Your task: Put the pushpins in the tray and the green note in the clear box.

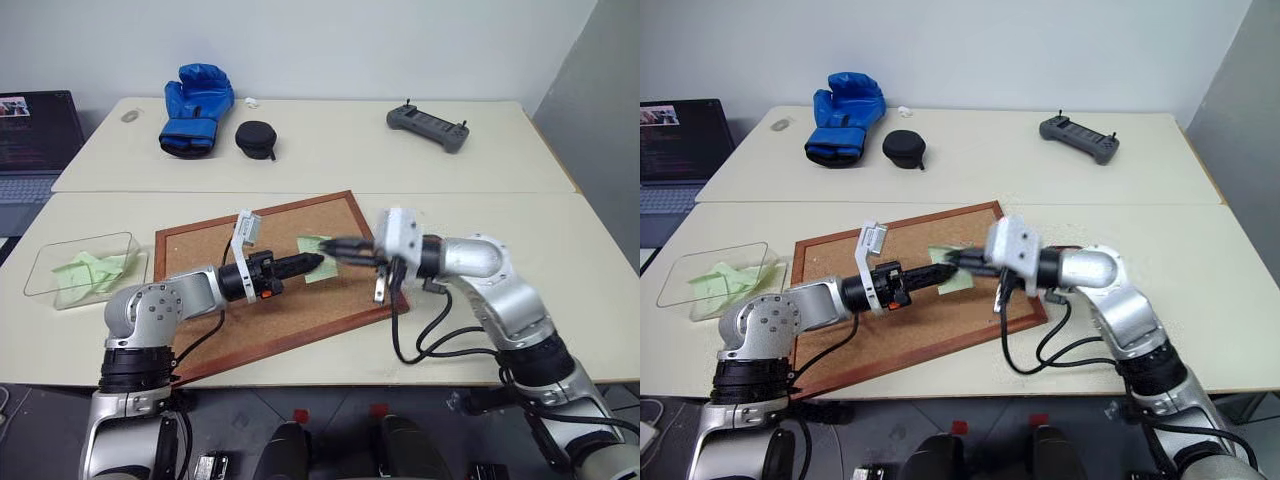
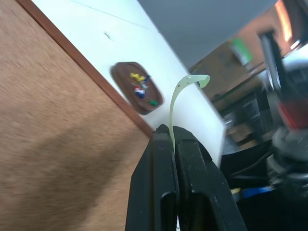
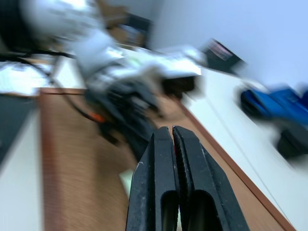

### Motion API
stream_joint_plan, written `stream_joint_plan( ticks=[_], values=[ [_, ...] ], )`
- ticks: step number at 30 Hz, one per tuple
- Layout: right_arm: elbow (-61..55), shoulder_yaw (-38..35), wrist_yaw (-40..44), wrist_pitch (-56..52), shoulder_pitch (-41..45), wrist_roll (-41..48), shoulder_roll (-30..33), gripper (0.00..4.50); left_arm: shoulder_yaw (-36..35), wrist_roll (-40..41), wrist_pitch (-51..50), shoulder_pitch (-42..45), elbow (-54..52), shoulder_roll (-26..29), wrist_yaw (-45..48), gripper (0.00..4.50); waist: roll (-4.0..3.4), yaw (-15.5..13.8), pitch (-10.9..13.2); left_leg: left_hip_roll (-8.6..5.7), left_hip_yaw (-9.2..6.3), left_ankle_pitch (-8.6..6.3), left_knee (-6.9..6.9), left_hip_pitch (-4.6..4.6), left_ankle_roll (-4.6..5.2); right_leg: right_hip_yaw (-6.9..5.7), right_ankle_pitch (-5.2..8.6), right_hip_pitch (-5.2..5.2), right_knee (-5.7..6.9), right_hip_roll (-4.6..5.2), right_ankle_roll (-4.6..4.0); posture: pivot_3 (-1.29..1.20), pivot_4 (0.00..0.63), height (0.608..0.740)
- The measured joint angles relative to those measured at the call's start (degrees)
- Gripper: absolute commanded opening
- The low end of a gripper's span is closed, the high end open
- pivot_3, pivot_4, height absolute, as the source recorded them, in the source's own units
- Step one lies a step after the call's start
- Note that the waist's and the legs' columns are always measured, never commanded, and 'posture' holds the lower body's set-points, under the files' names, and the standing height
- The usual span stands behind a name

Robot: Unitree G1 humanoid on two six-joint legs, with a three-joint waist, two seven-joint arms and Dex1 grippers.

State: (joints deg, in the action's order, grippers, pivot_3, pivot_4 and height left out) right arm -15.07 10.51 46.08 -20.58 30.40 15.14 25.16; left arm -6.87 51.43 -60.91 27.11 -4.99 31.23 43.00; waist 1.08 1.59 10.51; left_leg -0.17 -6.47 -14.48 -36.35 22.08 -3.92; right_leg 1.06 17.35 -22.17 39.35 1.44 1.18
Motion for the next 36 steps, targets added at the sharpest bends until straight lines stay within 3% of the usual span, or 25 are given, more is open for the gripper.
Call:
stream_joint_plan(
  ticks=[6,11,28,36],
  values=[
    [-3.8,-8.9,-11.6,-13.3,-10.4,-0.6,1.9,0.0,5.3,-6.7,8.6,-0.1,-8.7,1.8,2.7,0.01,-0.01,-0.1,0.0,-0.13,0.18,0.0,0.13,0.07,0.01,0.01,-0.04,-0.01,-0.24,0.05,0.08,0.0,0.15,0.74],
    [-2.1,-14.9,-20.9,-20.1,-13.2,-0.6,-1.1,0.0,15.7,-17.7,19.8,-0.1,-12.0,1.1,4.5,0.01,-0.02,0.3,0.0,-0.18,0.31,-0.08,0.15,0.0,0.17,0.12,-0.08,-0.01,-0.27,-0.18,0.13,0.0,0.15,0.74],
    [8.8,-15.0,-26.1,-12.9,-11.8,-2.7,-5.9,0.0,18.4,-23.6,26.2,-0.2,-9.9,-0.1,7.9,0.01,-0.04,0.3,0.0,-0.17,0.28,-0.12,0.21,-0.03,0.27,0.06,-0.09,0.0,-0.23,-0.32,0.12,0.0,0.15,0.74],
    [10.1,-13.7,-26.1,-10.7,-12.3,-3.3,-6.1,1.57,18.2,-23.7,26.2,-0.5,-9.7,0.1,8.6,0.0,-0.04,0.3,0.0,-0.16,0.27,-0.11,0.21,-0.03,0.26,0.05,-0.09,0.0,-0.22,-0.33,0.11,0.0,0.15,0.74]
  ],
)
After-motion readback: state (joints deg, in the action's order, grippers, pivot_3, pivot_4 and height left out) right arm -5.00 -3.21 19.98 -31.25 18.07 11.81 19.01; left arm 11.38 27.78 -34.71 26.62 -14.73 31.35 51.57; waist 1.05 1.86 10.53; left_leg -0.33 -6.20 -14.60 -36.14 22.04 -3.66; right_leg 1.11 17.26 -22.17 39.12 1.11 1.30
